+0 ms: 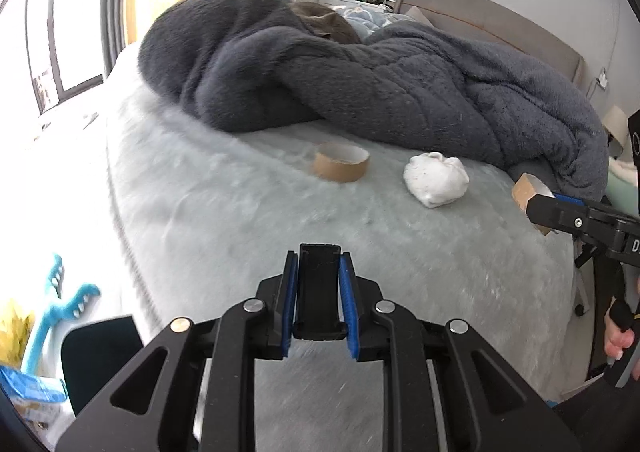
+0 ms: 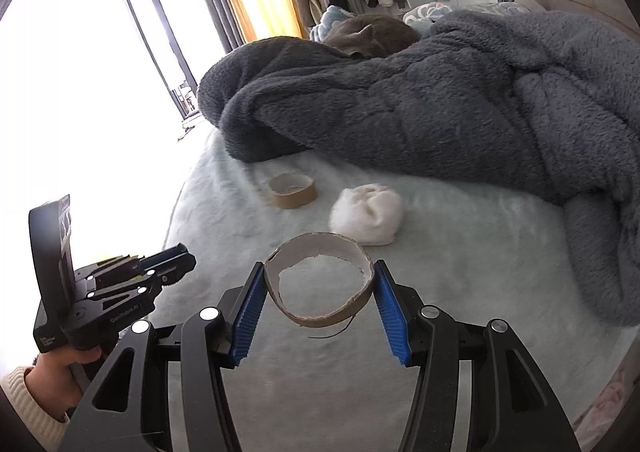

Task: Collect trash
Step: 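Carry both items to the teal bin and open left gripper over it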

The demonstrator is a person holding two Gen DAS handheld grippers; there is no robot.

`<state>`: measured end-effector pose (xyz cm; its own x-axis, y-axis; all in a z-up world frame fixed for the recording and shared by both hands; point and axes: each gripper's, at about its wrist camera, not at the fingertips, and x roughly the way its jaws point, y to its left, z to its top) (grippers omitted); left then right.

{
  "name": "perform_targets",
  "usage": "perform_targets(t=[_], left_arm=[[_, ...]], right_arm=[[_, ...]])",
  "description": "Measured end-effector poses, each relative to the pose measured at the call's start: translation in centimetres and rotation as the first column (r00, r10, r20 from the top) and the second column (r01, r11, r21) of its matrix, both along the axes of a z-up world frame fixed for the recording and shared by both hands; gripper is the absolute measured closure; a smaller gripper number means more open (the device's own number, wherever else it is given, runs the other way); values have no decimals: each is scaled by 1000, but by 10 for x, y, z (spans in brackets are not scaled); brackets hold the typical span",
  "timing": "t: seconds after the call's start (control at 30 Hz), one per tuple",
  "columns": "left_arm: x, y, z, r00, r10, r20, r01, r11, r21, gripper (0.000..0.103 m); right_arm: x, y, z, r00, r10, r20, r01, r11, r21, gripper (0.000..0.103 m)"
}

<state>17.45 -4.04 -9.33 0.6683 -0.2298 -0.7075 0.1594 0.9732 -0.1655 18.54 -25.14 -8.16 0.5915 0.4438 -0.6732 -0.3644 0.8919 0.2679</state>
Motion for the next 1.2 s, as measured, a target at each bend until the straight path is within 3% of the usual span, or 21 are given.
perform_targets(t=[0.13,0.67,1.2], left_arm=[[-11,15,1,1000,21,0,-21,999,29,81],[-37,106,-10,983,175,-49,-174,985,20,81],[-65,188,-52,939,292,-180,-286,956,57,81]], right_arm=[[-7,21,7,1000,25,15,-25,1000,-10,49],[-19,115,32,987,150,63,-150,989,3,49],[-26,215,37,956,288,59,-290,957,20,48]])
